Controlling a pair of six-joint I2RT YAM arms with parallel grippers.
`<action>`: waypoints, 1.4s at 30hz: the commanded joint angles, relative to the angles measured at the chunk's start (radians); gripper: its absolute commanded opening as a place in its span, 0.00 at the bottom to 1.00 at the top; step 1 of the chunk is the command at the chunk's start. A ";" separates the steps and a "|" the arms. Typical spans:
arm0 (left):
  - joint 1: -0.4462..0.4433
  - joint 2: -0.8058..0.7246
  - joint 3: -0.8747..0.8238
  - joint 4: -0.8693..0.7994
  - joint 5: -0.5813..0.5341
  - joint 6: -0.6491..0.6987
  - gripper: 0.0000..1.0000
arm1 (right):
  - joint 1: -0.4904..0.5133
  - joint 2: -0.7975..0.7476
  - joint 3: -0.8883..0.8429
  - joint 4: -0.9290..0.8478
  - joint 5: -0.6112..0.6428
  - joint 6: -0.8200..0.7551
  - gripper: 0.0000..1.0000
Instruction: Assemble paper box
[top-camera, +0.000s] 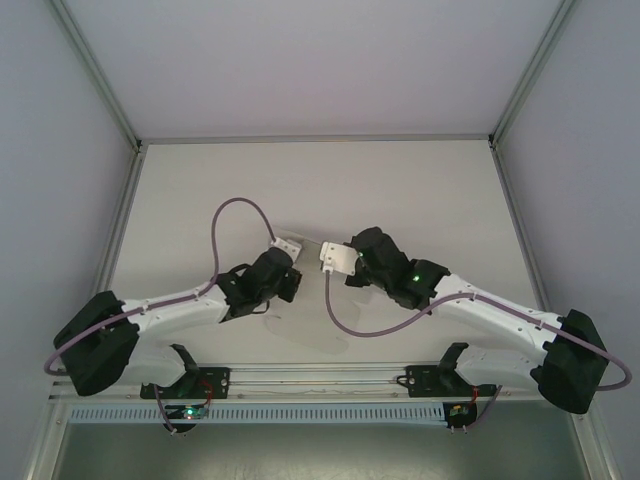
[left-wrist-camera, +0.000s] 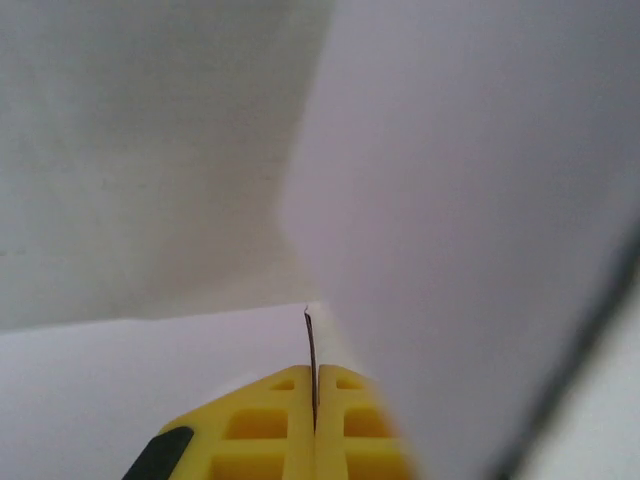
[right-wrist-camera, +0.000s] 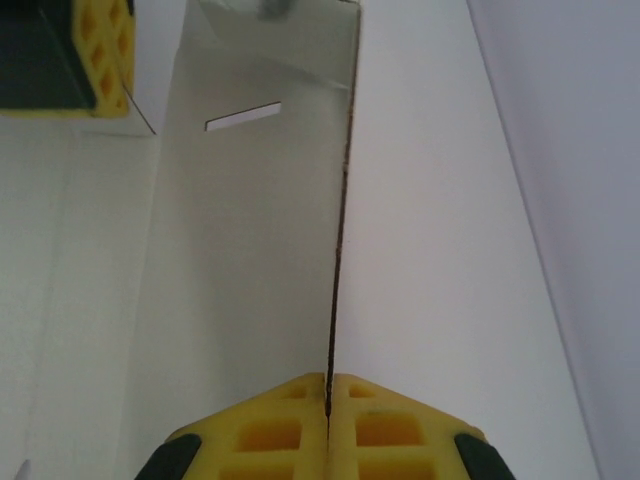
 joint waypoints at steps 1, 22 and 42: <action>-0.065 0.036 0.110 0.076 -0.147 -0.049 0.00 | 0.072 0.035 -0.021 0.042 0.006 -0.011 0.00; -0.202 0.220 0.200 0.144 -0.400 -0.272 0.00 | 0.139 0.015 -0.100 0.173 0.141 -0.001 0.00; -0.139 -0.103 -0.015 0.007 -0.350 -0.299 0.74 | -0.018 0.044 -0.064 0.225 0.127 -0.098 0.00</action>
